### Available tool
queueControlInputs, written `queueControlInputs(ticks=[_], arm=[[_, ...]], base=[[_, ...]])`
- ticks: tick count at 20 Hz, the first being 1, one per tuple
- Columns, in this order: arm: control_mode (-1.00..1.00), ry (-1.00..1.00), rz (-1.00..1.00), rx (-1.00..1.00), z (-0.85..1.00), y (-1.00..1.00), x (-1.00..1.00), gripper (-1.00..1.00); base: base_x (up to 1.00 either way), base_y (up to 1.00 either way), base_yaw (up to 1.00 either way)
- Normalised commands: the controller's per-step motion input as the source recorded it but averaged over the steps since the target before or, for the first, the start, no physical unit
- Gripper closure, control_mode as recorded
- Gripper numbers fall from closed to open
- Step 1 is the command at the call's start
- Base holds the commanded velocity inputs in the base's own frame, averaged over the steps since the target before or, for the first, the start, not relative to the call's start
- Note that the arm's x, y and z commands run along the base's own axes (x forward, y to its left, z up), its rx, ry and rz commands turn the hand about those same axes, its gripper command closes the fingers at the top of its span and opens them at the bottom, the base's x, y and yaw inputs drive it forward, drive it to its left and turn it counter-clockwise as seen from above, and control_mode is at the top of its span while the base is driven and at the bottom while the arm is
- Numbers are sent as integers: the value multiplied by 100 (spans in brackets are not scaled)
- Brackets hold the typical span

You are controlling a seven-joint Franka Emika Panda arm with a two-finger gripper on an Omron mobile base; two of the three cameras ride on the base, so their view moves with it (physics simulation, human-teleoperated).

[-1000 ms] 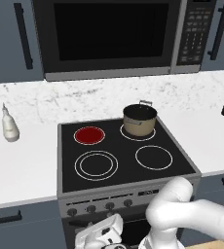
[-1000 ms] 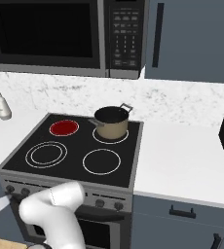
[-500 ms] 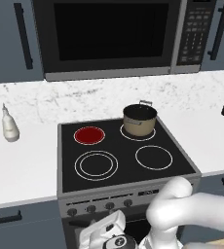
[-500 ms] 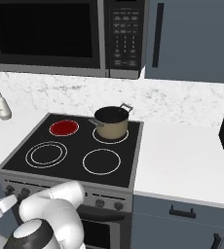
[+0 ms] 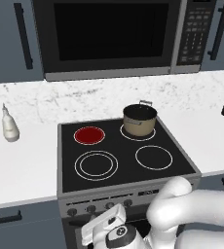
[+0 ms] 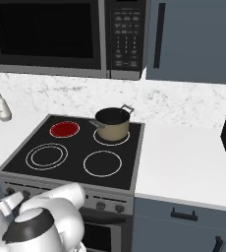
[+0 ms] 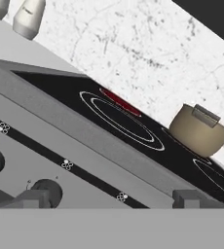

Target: Turn off the rear left burner of the stove.

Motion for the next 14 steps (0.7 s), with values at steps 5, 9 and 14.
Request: queueControlInputs(ticks=[5, 9, 14], arm=[[-100, 0, 6, 0, -25, 0, 4, -100], [-100, -6, 5, 0, -29, 0, 4, -100], [-100, -5, 1, 0, -22, 0, 18, -100]], base=[[0, 0, 0], [0, 0, 0], [0, 0, 0]])
